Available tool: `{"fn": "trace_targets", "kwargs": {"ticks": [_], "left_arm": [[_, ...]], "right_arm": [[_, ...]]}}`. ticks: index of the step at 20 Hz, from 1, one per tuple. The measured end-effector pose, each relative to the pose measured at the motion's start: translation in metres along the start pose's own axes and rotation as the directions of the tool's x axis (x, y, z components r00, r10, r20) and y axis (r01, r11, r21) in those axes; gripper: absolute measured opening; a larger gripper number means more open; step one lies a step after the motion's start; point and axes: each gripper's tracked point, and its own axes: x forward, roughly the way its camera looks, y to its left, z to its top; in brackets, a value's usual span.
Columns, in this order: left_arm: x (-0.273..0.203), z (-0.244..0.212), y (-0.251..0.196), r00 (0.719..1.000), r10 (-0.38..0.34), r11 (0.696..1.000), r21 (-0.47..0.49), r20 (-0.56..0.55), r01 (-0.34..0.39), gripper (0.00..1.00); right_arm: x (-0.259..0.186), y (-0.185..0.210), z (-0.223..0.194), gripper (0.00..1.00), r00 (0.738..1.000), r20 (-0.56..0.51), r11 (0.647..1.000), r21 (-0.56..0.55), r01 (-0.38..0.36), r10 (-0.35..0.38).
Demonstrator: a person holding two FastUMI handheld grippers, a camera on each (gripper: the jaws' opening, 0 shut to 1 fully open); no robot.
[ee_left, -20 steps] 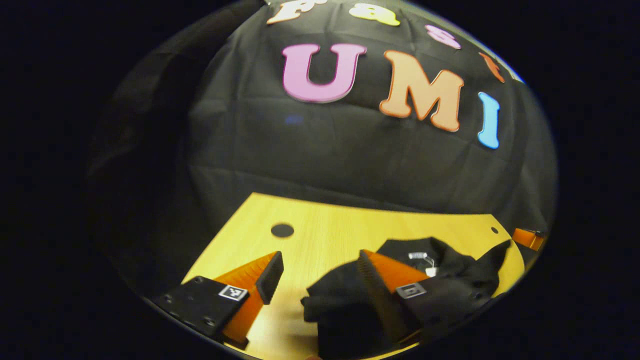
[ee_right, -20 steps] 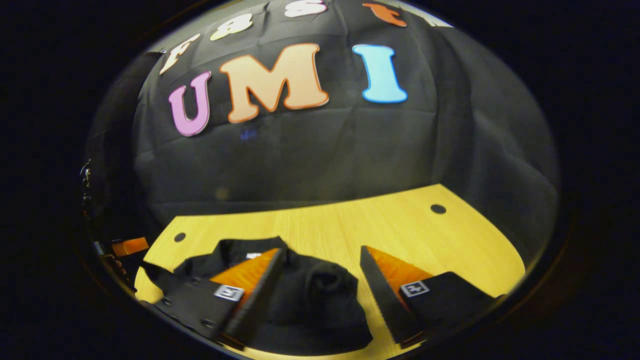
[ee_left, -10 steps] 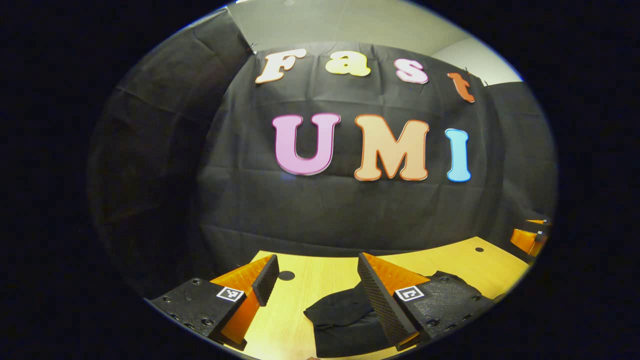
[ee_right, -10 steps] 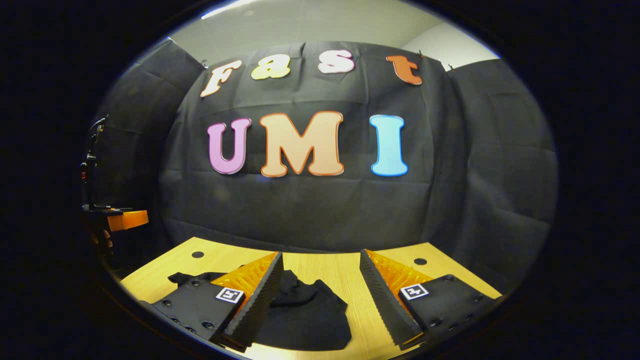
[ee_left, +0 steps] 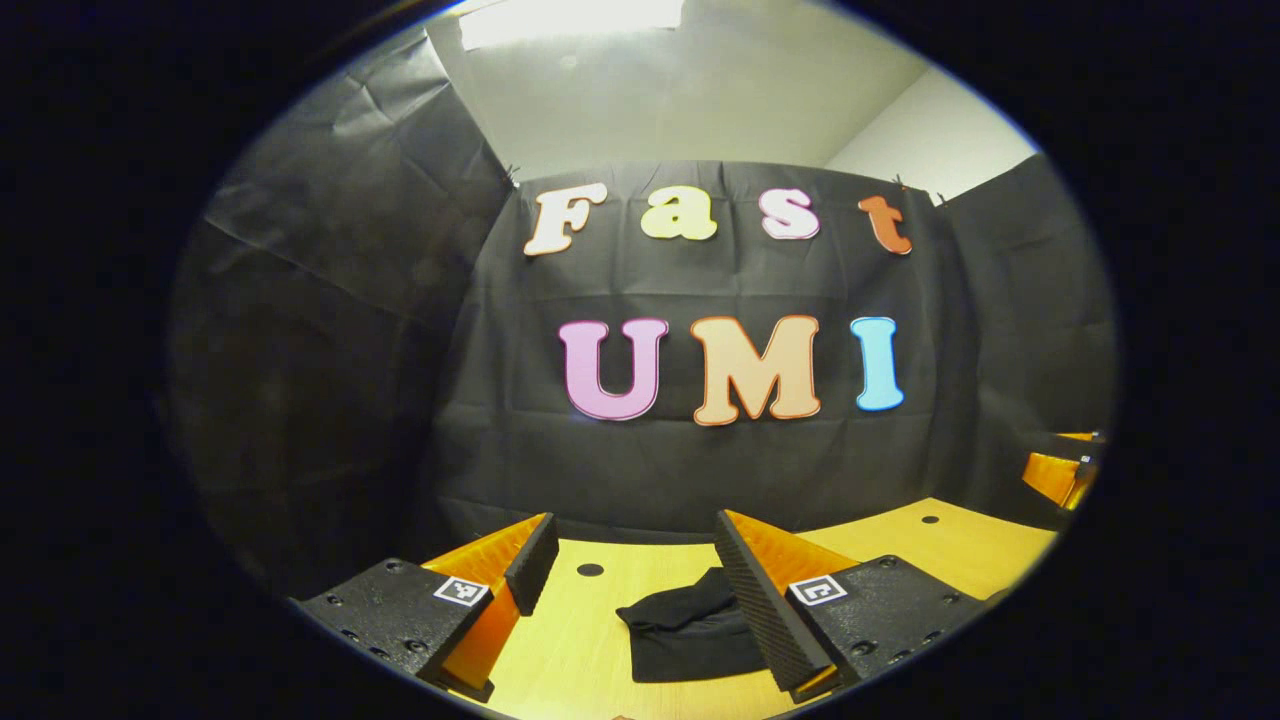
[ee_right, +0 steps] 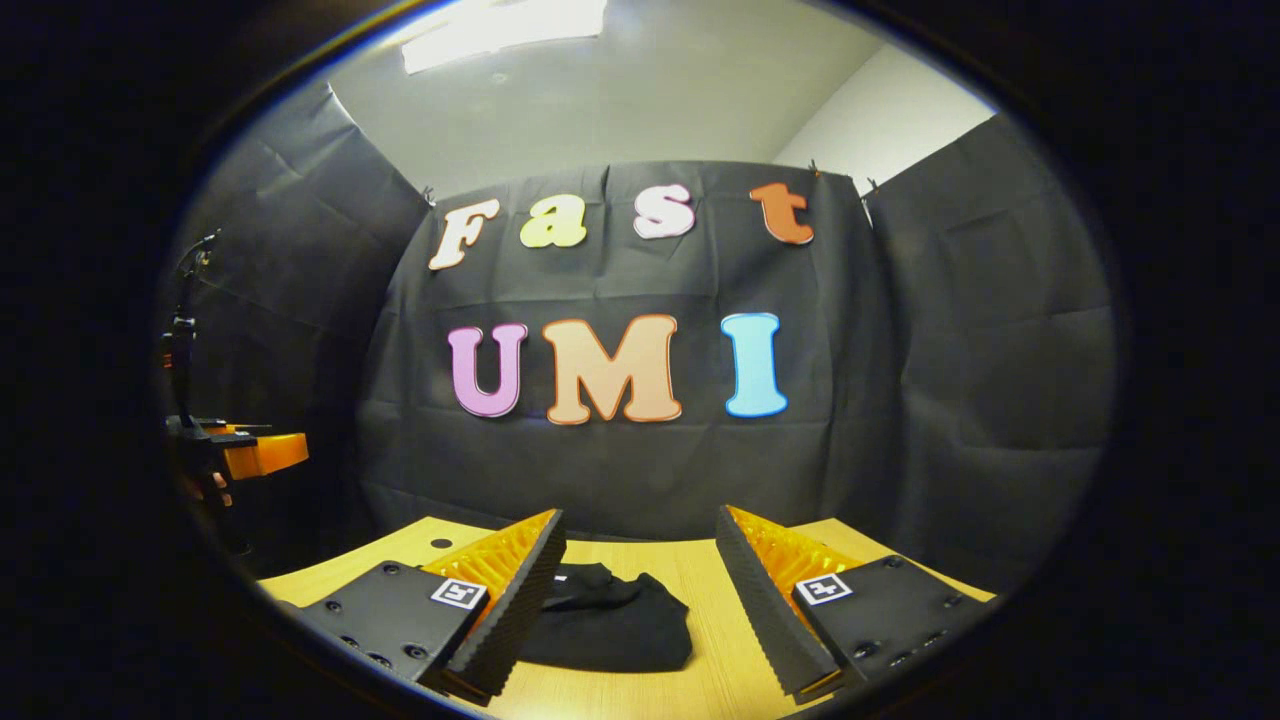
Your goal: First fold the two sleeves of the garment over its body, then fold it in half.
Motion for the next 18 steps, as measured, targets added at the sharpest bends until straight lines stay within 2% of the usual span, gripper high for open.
{"fn": "trace_targets", "kwargs": {"ticks": [7, 18], "left_arm": [[-0.033, 0.026, -0.015, 0.999, -0.029, 0.999, 0.023, 0.044, 0.028, 0.92], [-0.047, 0.045, -0.019, 0.999, -0.013, 0.999, 0.04, 0.05, 0.011, 0.92]], "right_arm": [[-0.037, 0.002, -0.001, 0.96, 0.999, -0.012, 0.999, 0.016, -0.041, 0.041], [-0.062, 0.003, 0.002, 0.96, 0.996, -0.009, 0.996, 0.002, -0.086, 0.086]]}}
